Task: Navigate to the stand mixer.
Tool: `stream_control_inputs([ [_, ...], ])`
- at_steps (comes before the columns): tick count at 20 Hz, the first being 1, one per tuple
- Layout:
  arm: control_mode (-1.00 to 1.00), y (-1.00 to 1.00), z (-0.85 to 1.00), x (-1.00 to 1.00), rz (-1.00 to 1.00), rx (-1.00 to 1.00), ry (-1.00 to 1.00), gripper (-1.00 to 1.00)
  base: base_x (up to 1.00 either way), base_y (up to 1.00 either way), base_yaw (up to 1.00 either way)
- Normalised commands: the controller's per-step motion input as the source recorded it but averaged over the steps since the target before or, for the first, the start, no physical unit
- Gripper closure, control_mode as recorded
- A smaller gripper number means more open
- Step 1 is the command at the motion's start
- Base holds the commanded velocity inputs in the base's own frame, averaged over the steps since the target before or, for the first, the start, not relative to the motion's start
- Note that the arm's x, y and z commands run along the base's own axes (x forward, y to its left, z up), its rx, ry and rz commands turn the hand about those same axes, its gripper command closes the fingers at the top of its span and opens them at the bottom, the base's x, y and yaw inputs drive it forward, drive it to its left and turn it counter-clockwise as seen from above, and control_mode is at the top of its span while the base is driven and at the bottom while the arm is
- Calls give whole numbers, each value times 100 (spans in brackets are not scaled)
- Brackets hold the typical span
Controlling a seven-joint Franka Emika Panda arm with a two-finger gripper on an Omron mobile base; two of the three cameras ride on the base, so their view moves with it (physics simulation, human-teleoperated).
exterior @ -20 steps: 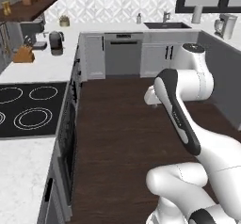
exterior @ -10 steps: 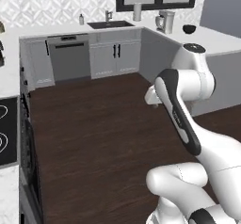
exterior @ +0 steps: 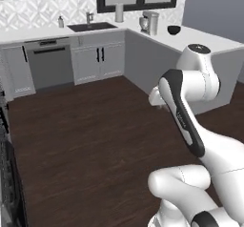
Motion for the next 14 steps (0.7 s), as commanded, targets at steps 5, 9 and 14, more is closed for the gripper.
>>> stream_control_inputs([
  [5, 100, 0, 0, 0, 0, 0, 0, -100, 100, -31, -22],
  [9, 100, 0, 0, 0, 0, 0, 0, -100, 100, -46, -10],
  [14, 100, 0, 0, 0, 0, 0, 0, -100, 100, -19, -2],
])
